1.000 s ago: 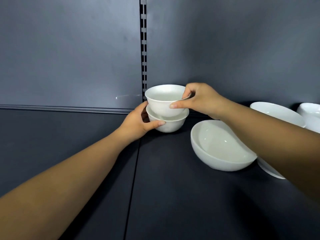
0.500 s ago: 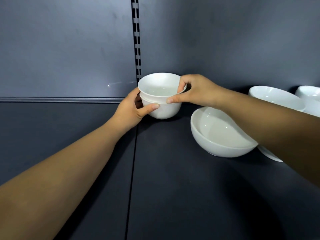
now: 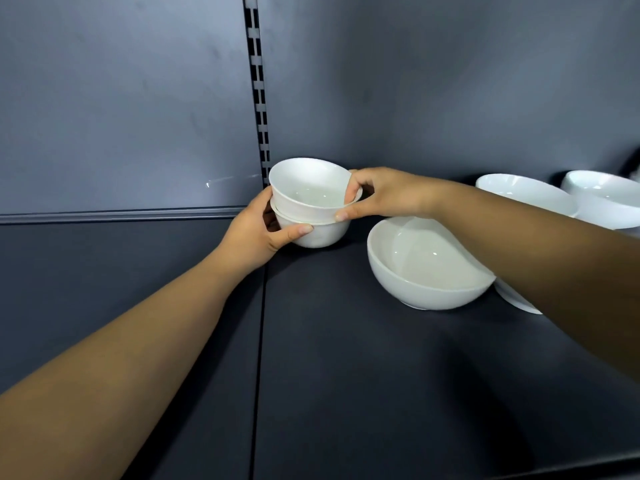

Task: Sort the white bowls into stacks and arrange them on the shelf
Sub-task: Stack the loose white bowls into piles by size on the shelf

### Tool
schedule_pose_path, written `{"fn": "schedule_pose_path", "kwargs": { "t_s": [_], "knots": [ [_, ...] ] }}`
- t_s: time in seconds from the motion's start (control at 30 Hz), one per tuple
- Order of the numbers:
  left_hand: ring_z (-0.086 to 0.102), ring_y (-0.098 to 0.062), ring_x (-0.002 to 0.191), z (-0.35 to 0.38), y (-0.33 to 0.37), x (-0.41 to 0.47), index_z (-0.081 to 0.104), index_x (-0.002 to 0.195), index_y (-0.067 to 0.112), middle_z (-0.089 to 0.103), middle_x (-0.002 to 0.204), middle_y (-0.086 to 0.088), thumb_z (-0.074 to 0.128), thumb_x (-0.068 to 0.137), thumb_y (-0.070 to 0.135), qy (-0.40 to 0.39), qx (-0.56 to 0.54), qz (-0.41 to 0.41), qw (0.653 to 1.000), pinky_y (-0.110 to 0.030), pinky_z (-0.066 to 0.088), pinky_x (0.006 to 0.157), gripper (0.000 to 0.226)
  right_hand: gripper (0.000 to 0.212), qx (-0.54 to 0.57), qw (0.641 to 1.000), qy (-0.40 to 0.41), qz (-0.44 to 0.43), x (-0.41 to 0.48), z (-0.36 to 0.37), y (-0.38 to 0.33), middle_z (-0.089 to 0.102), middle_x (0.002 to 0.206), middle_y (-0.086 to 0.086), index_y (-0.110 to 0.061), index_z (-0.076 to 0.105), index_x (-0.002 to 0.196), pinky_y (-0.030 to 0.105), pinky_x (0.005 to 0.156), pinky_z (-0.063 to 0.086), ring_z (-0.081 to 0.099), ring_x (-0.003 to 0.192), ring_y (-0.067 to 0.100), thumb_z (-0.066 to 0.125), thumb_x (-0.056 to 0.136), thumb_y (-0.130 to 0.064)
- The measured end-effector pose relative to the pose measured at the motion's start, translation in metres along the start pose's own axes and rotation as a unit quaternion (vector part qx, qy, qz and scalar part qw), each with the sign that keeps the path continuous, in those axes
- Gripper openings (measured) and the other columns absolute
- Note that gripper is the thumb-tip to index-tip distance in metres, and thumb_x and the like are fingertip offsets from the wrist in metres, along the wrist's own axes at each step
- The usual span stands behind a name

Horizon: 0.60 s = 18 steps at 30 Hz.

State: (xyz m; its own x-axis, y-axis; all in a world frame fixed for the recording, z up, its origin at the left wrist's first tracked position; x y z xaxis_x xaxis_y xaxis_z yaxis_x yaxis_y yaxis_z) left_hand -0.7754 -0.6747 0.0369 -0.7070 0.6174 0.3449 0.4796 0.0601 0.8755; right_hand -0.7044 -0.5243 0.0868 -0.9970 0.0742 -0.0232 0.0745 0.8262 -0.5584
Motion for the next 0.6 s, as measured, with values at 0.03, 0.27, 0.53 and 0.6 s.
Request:
{"fn": "schedule_pose_path", "kwargs": {
  "t_s": [0.03, 0.27, 0.53, 0.6],
  "knots": [
    [0.055, 0.012, 0.099, 0.0001, 0.0003, -0.0003, 0.044, 0.125, 0.024, 0.056, 0.112, 0.020, 0.069, 0.048, 0.054, -0.002, -0.002, 0.000, 1.000, -0.004, 0.042, 0.084, 0.086, 0.031, -0.005, 1.000, -0.010, 0.006, 0.0002, 0.0009, 0.0017, 0.056, 0.112, -0.007, -0.029, 0.056, 0.084, 0.033, 0.100, 0.040, 0.052, 0.107, 0.013, 0.073, 0.066, -0.048],
    [0.046, -0.004, 0.118, 0.0073, 0.0006, 0.0018, 0.027, 0.139, 0.018, 0.047, 0.130, 0.009, 0.073, 0.048, 0.053, -0.035, 0.028, 0.009, 0.999, -0.006, 0.037, 0.092, 0.108, 0.043, 0.045, 0.999, 0.009, 0.018, -0.0009, -0.0028, -0.0002, 0.052, 0.098, -0.014, -0.027, 0.053, 0.106, 0.023, 0.091, 0.039, 0.050, 0.102, 0.010, 0.075, 0.071, -0.038],
    [0.048, -0.006, 0.117, 0.0057, -0.0031, 0.0032, 0.034, 0.136, 0.022, 0.052, 0.125, 0.013, 0.077, 0.047, 0.051, -0.014, 0.019, 0.004, 1.000, -0.010, 0.038, 0.094, 0.102, 0.079, 0.076, 0.996, 0.035, 0.039, -0.0007, -0.0010, 0.0035, 0.049, 0.131, -0.005, -0.024, 0.038, 0.134, 0.032, 0.109, 0.033, 0.045, 0.123, 0.012, 0.076, 0.067, -0.042],
    [0.047, -0.007, 0.120, 0.0059, -0.0024, 0.0045, 0.033, 0.137, 0.021, 0.050, 0.129, 0.011, 0.079, 0.048, 0.049, -0.020, 0.006, 0.003, 1.000, -0.016, 0.039, 0.098, 0.105, 0.072, 0.084, 0.995, 0.032, 0.034, -0.0011, 0.0020, 0.0011, 0.054, 0.127, -0.005, -0.026, 0.044, 0.126, 0.035, 0.107, 0.036, 0.049, 0.120, 0.014, 0.078, 0.064, -0.039]
  ]
}}
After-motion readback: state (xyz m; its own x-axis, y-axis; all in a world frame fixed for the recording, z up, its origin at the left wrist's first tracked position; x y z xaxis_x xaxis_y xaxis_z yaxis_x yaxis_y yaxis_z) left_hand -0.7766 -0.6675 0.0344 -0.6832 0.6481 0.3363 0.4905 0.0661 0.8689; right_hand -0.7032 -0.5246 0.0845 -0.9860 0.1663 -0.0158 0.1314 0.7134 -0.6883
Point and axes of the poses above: each hand's wrist, its own x-axis towards the middle knuckle, its own z-axis out of the palm, y = z × x, the point moved 7 cm from there along x, towards the middle knuckle
